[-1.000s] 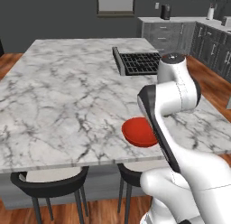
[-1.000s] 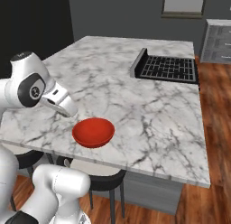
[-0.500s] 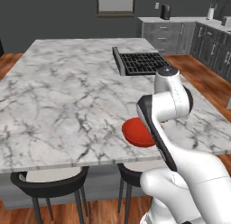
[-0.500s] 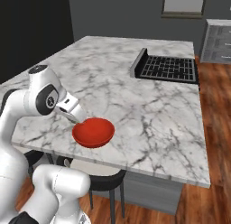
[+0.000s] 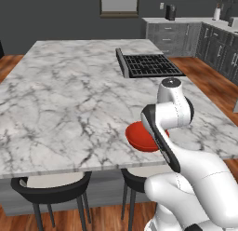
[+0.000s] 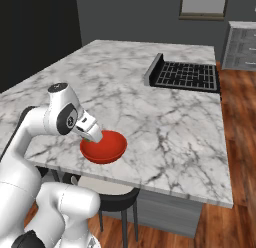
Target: There is a bowl on the dining counter. Grab a lemon wedge from the fridge and place it in the bowl. Then get the liquor bottle and glass cup from the cabinet and place them next to the bowl.
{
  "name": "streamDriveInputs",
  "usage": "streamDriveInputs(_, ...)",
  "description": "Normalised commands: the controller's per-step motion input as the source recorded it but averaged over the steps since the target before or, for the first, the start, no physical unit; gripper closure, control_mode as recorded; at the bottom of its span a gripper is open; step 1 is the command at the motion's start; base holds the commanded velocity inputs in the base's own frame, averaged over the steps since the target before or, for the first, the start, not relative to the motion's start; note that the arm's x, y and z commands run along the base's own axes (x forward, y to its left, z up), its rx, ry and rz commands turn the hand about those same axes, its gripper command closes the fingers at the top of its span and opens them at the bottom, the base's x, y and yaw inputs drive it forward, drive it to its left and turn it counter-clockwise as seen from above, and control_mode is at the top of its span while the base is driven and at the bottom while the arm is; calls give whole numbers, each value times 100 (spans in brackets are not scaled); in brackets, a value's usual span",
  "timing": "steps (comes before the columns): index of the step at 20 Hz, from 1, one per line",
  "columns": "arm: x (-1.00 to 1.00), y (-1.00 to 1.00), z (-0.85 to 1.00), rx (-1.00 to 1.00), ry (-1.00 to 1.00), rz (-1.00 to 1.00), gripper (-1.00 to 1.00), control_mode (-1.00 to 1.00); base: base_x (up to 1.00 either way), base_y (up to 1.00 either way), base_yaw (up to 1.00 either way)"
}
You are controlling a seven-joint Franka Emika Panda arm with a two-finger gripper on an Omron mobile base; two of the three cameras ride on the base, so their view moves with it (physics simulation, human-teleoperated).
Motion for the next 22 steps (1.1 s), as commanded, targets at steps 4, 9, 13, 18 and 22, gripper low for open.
streamDriveInputs(4,32,-2,-29,7,1,3,100,-100,0,0,0)
streamDriveInputs(9,30,-2,-30,5,0,2,100,-100,0,0,0)
streamDriveInputs(13,35,-1,-23,3,0,0,100,-100,0,0,0)
streamDriveInputs(18,35,0,-24,2,0,0,100,-100,0,0,0)
streamDriveInputs(22,19,0,-27,0,0,0,100,-100,0,0,0)
